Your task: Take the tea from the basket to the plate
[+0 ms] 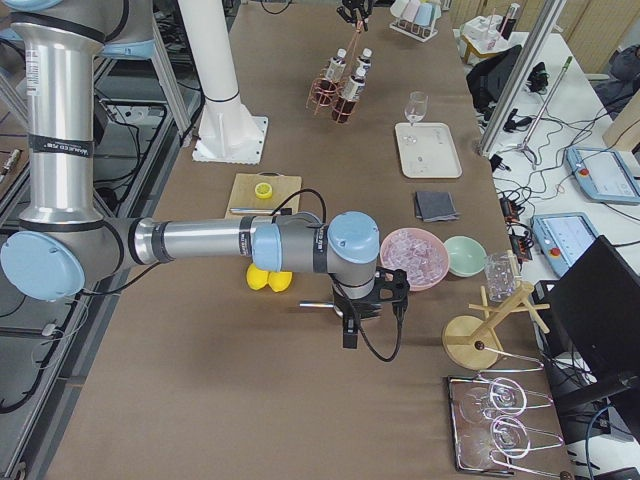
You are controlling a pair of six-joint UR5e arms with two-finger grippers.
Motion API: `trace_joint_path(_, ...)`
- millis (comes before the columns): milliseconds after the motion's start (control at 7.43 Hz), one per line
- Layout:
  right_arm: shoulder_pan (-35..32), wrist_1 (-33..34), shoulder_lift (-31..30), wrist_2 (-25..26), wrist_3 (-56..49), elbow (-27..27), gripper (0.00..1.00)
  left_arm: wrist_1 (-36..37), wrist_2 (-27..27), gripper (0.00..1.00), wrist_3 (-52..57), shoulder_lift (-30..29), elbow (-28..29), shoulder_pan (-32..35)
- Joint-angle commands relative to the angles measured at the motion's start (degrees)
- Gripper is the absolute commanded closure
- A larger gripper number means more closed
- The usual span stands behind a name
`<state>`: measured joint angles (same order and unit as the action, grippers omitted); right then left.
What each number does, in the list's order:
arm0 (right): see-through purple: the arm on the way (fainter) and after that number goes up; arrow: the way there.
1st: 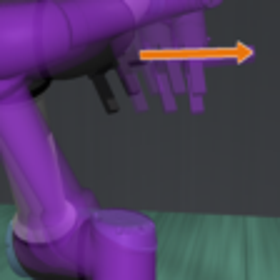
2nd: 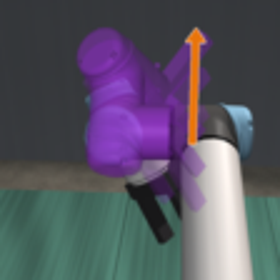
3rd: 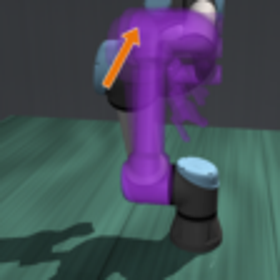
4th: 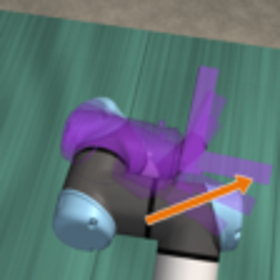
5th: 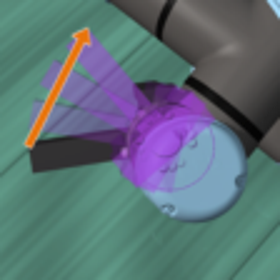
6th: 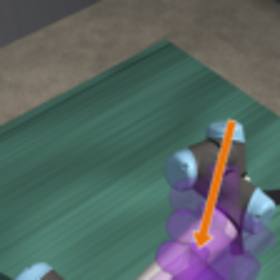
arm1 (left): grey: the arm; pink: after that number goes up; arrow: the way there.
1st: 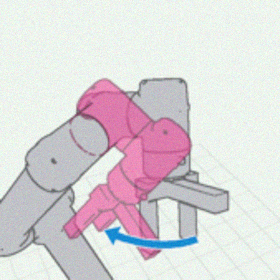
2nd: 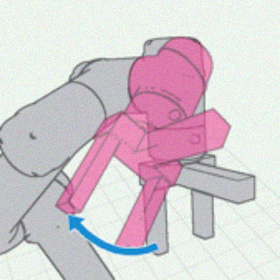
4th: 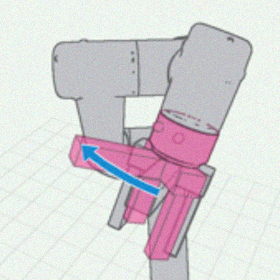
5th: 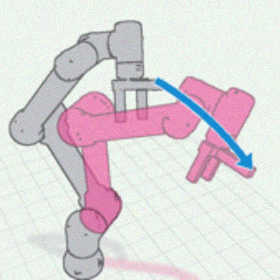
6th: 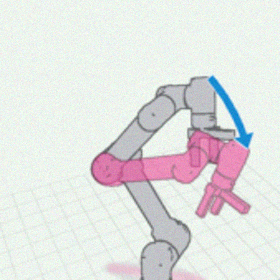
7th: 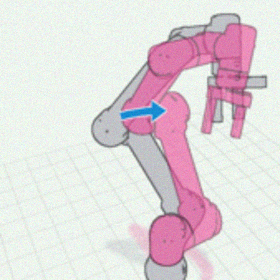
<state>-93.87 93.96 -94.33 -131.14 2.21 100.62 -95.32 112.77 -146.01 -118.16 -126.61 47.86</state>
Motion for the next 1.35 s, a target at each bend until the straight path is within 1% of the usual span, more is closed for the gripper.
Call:
trace_joint_path(0, 0.0, 0.0, -0.06, 0.01, -0.02, 0.01, 0.01, -5.02, -5.17, 1.0, -7.0, -0.75, 0.05, -5.47)
trace_joint_path(135, 0.0, 0.0, -0.06, 0.01, -0.02, 0.01, 0.01, -7.14, -8.24, 1.0, -9.61, -0.84, 0.57, -7.76)
trace_joint_path(404, 0.0, 0.0, -0.06, -0.08, -0.02, 0.1, 0.01, -10.83, -11.42, 1.0, -12.78, -1.37, 1.53, -10.84)
trace_joint_path(673, 0.0, 0.0, -0.15, -0.08, -0.02, 0.1, 0.01, -13.21, -11.78, 1.0, -14.2, -2.86, 3.73, -11.21)
trace_joint_path(808, 0.0, 0.0, -0.32, -0.16, -0.02, 0.1, 0.0, -16.53, -12.83, 1.0, -17.26, -3.13, 4.96, -12.6)
trace_joint_path(942, 0.0, 0.0, -0.32, -0.16, -0.02, 0.1, 0.01, -18.13, -16.58, 1.0, -18.77, -3.3, 5.66, -14.96)
trace_joint_path(1212, 0.0, 0.0, -0.32, -0.16, -0.02, 0.1, 0.01, -19.9, -17.41, 1.0, -18.96, -3.39, 6.9, -15.34)
